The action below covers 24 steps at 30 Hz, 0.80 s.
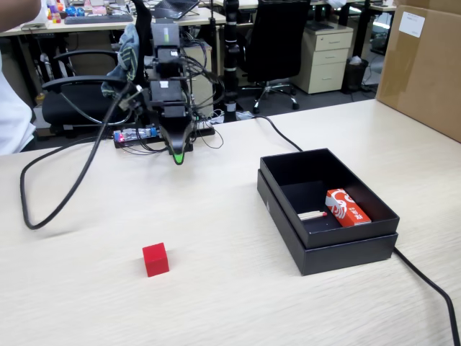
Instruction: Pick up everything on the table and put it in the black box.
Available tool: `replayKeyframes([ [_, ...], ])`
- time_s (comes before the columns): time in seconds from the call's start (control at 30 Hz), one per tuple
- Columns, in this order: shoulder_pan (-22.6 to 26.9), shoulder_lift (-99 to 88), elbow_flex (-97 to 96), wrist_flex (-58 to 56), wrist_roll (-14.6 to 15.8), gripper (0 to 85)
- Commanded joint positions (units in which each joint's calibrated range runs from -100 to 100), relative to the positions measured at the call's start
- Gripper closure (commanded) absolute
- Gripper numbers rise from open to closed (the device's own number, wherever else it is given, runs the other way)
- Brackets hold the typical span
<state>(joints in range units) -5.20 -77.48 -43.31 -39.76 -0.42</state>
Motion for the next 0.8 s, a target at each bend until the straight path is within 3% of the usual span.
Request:
replayKeyframes([
  [0.0,-0.8,9.1,12.9,-4.0,-1.4,37.9],
  [0.57,-5.1,58.6,53.4,-8.5,-10.2,37.8],
  [0.77,-5.1,74.3,64.2,-8.5,-10.3,37.8],
])
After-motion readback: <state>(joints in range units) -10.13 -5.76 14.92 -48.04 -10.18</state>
